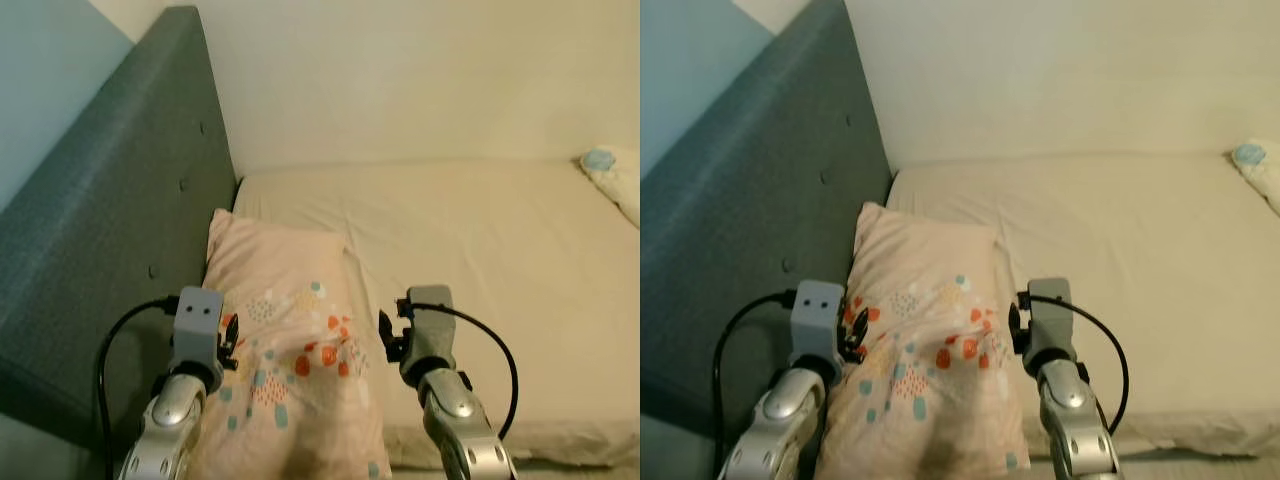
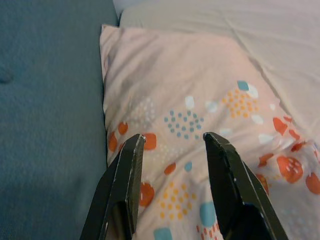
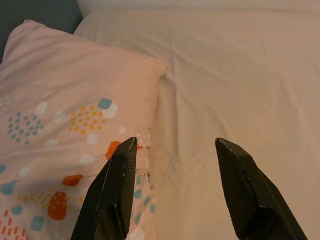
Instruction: Clean up the room
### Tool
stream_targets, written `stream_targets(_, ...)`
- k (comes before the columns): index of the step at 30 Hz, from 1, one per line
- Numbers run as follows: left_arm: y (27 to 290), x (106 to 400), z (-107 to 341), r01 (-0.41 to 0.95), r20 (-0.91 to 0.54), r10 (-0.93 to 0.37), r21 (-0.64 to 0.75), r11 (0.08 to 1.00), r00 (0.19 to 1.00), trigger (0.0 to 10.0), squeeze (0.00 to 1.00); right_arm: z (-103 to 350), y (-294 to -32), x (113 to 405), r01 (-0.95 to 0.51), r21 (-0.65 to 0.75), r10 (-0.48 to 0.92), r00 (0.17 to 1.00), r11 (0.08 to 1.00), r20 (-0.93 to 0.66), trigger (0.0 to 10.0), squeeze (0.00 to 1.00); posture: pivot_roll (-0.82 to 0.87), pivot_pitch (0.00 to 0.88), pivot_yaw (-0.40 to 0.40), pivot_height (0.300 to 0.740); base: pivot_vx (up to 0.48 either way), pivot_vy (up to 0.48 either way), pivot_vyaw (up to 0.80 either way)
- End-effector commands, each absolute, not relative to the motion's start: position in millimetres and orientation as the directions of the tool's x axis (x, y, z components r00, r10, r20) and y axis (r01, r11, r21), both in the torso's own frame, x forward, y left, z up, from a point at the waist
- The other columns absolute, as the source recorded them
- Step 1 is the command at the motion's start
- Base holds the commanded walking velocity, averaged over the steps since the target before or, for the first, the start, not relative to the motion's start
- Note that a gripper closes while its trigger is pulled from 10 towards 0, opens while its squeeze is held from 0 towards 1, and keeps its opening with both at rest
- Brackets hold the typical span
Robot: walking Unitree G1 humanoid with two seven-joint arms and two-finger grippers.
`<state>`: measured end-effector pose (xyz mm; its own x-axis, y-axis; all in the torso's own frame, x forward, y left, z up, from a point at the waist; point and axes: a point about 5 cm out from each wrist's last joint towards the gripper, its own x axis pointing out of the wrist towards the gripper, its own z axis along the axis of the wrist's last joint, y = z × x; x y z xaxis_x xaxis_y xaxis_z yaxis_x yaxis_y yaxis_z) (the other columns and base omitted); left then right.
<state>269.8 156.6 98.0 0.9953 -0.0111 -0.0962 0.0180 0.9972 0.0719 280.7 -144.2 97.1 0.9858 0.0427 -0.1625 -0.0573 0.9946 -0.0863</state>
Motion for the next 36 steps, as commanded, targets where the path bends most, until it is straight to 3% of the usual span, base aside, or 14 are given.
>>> stream_targets(1,163.7,264.4,93.2,0.003,-0.121,0.007,0.086,0.996,0.993,10.0,0.0,93.7,-141.0,274.9,-0.07,-0.094,0.052,0.982,0.993,-0.183,10.0,0.0,-0.1,0.217,0.044,0.74,0.0,0.0,0.0)
stream_targets(15,176.4,257.1,98.7,-0.065,-0.108,0.076,0.102,0.993,0.991,10.0,0.0,93.8,-133.8,282.0,-0.088,-0.044,0.078,0.978,0.995,-0.192,10.0,0.0,-0.03,0.206,0.002,0.74,0.0,0.0,0.0)
stream_targets(36,181.9,249.0,100.5,-0.07,-0.121,0.086,0.127,0.989,0.989,10.0,0.0,91.4,-126.1,277.3,-0.099,-0.02,0.093,0.973,0.995,-0.21,10.0,0.0,-0.01,0.222,0.007,0.74,0.0,0.0,0.0)
